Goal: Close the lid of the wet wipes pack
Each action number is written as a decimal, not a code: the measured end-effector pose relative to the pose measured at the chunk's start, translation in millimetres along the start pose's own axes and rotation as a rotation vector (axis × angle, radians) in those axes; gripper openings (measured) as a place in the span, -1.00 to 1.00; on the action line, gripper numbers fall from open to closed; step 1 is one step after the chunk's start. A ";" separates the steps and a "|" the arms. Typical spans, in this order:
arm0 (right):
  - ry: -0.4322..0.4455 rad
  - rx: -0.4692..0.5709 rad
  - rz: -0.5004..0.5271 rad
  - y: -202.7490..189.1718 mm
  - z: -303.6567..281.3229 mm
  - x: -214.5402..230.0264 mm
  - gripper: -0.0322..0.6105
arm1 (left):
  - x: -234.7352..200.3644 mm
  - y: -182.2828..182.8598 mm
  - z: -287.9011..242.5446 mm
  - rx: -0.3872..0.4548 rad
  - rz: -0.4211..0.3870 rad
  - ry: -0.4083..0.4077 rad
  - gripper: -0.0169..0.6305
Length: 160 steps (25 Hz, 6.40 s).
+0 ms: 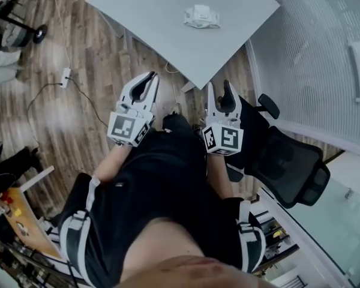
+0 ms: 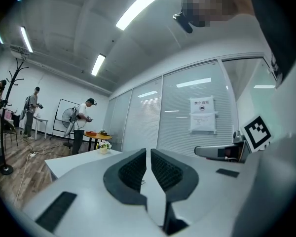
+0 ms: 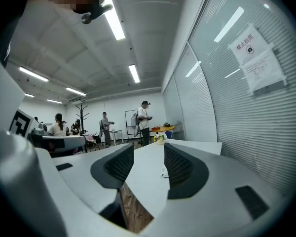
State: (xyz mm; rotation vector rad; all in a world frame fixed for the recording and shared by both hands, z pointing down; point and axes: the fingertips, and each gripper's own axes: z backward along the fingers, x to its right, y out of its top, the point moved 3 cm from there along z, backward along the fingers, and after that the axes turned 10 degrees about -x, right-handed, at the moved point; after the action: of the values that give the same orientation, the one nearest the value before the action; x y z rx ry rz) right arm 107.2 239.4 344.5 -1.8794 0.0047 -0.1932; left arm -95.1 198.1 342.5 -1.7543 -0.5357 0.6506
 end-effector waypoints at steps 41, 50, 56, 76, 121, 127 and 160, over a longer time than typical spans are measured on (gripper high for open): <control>0.377 -0.643 0.321 -6.7 -522.8 167.2 -0.25 | -189.0 -185.5 -495.4 -0.725 -0.308 -0.254 -0.80; 0.525 -0.818 0.413 -50.9 -565.0 188.7 -0.25 | -177.8 -233.6 -519.1 -0.977 -0.528 -0.472 -0.62; 0.654 -0.970 0.449 -89.2 -584.7 212.2 -0.22 | -171.2 -229.0 -528.1 -1.033 -0.481 -0.564 -0.60; 1.030 -1.314 0.608 -135.9 -622.8 197.6 -0.12 | -177.8 -227.2 -528.8 -1.058 -0.473 -0.580 -0.58; 0.228 -1.172 0.158 -178.1 -527.2 181.6 -0.82 | -185.1 -231.0 -527.5 -1.064 -0.448 -0.541 -0.58; 0.207 -1.154 0.147 -185.0 -532.2 180.4 -0.82 | -187.8 -237.9 -528.1 -1.072 -0.454 -0.548 -0.58; 0.040 -0.206 -0.054 32.2 -212.5 129.9 -0.83 | -75.0 31.1 -247.5 -0.149 -0.066 0.021 -0.85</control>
State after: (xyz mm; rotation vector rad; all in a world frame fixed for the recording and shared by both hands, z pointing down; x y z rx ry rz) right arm 209.4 15.7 394.8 -2.0824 0.0014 -0.2759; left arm 15.3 -35.3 377.1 -1.8725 -0.6388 0.5571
